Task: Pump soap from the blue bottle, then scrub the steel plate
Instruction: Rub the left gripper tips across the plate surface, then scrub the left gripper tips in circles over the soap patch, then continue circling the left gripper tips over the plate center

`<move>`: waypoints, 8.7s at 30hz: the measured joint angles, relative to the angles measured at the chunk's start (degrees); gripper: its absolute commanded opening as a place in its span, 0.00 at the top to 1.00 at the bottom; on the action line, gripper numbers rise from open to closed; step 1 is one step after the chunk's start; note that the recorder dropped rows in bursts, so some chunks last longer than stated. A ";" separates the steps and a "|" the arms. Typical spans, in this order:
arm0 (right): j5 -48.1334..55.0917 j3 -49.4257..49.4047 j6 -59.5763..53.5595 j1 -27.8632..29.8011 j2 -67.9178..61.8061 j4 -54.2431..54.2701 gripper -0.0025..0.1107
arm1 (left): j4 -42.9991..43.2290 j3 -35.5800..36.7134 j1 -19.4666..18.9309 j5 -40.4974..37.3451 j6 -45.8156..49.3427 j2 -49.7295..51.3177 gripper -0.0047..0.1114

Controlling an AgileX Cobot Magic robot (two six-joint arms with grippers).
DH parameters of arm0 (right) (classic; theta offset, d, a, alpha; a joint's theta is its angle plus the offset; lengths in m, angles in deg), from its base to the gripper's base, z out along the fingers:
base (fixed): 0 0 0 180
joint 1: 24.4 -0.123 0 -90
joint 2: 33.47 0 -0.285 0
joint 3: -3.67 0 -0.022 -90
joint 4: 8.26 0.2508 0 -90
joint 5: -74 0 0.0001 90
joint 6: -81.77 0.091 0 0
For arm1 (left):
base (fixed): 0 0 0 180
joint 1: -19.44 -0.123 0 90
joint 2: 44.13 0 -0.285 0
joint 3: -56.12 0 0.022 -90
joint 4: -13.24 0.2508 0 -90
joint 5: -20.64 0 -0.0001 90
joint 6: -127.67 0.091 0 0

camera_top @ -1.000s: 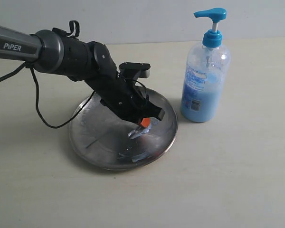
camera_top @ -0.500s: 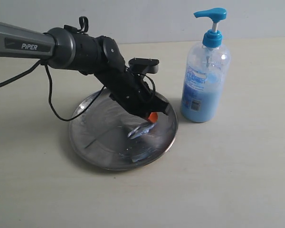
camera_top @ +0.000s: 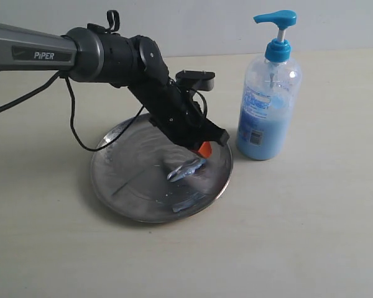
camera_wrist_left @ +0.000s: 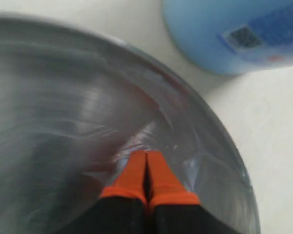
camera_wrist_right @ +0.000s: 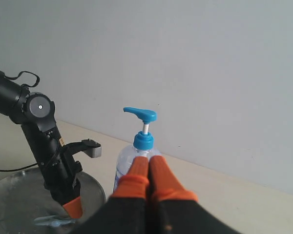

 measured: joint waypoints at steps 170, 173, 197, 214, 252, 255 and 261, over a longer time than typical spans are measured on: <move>0.10 0.00 0.40 0.00 0.00 0.00 0.98 | 27.66 -3.79 7.03 -6.39 -13.84 1.03 0.95; 0.10 0.00 0.40 0.00 0.00 0.00 0.98 | 26.34 -3.79 7.70 -7.26 -11.46 1.03 0.95; 0.10 0.00 0.40 0.00 0.00 0.00 0.98 | 31.07 -4.05 7.46 -2.83 -21.29 1.37 0.95; 0.10 0.00 0.40 0.00 0.00 0.00 0.98 | 29.43 -4.75 7.56 -11.61 -13.00 1.91 0.95; 0.10 0.00 0.40 0.00 0.00 0.00 0.98 | 35.60 -4.54 6.99 -10.86 -20.85 1.79 0.95; 0.10 0.00 0.40 0.00 0.00 0.00 0.98 | 34.99 -4.54 6.99 -10.37 -20.76 1.31 0.95; 0.10 0.00 0.40 0.00 0.00 0.00 0.98 | 32.25 -3.44 6.99 -7.86 -20.76 -0.14 0.95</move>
